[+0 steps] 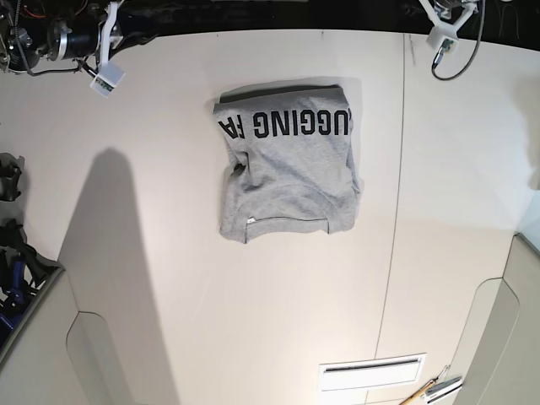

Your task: Fold the T-shirt properly

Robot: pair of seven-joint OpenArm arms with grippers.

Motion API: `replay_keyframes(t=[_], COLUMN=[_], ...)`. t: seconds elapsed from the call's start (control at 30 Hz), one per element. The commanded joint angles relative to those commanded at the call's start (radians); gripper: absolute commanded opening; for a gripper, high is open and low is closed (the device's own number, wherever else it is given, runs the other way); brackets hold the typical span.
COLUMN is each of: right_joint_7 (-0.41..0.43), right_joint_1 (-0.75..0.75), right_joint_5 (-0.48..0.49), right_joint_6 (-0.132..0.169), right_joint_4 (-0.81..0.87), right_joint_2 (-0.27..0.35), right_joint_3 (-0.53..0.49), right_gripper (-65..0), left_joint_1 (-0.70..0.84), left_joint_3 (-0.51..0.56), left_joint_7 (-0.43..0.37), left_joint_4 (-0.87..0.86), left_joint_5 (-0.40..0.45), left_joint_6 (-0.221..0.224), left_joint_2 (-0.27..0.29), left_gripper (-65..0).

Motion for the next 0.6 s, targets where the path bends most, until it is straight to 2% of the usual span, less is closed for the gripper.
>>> replay_keyframes(t=[0.13, 0.23, 0.27, 0.33, 0.37, 0.43, 0.47, 0.6], right_joint_7=[0.001, 0.026, 0.036, 0.064, 0.096, 0.194, 0.248, 0.46], right_joint_1=[-0.059, -0.097, -0.102, -0.102, -0.099, -0.096, -0.095, -0.084], right_joint_5=[-0.048, -0.108, -0.132, -0.181, -0.215, -0.297, -0.341, -0.536], right_joint_6=[-0.001, -0.003, -0.003, -0.003, -0.003, -0.003, -0.003, -0.003], right_joint_4=[-0.002, -0.023, -0.035, -0.076, -0.106, -0.177, -0.217, -0.374], right_joint_2=[0.01, 0.007, 0.007, 0.007, 0.007, 0.007, 0.007, -0.001], right_joint_3=[-0.087, -0.172, -0.208, -0.287, -0.328, -0.404, -0.438, -0.55], right_gripper=[-65.0, -65.0, -65.0, -65.0, -65.0, -65.0, -65.0, -65.0], left_joint_1=[0.109, 0.13, 0.129, 0.126, 0.119, 0.084, 0.052, -0.106], left_joint_3=[0.002, 0.037, 0.059, 0.121, 0.158, 0.235, 0.273, 0.435], left_joint_7=[-0.014, -0.048, -0.086, -0.24, -0.323, -0.46, -0.487, -0.49], left_joint_4=[-0.007, -0.093, -0.15, -0.29, -0.366, -0.521, -0.595, -0.859], left_joint_5=[0.065, 0.1, 0.118, 0.183, 0.217, 0.248, 0.246, 0.239], left_joint_6=[0.0, 0.0, 0.0, 0.011, 0.031, 0.036, 0.036, 0.036], left_joint_2=[-0.002, -0.047, -0.068, -0.108, -0.124, -0.135, -0.133, -0.12], left_gripper=[-61.8, -61.8, -61.8, -61.8, -61.8, -61.8, -61.7, -61.7])
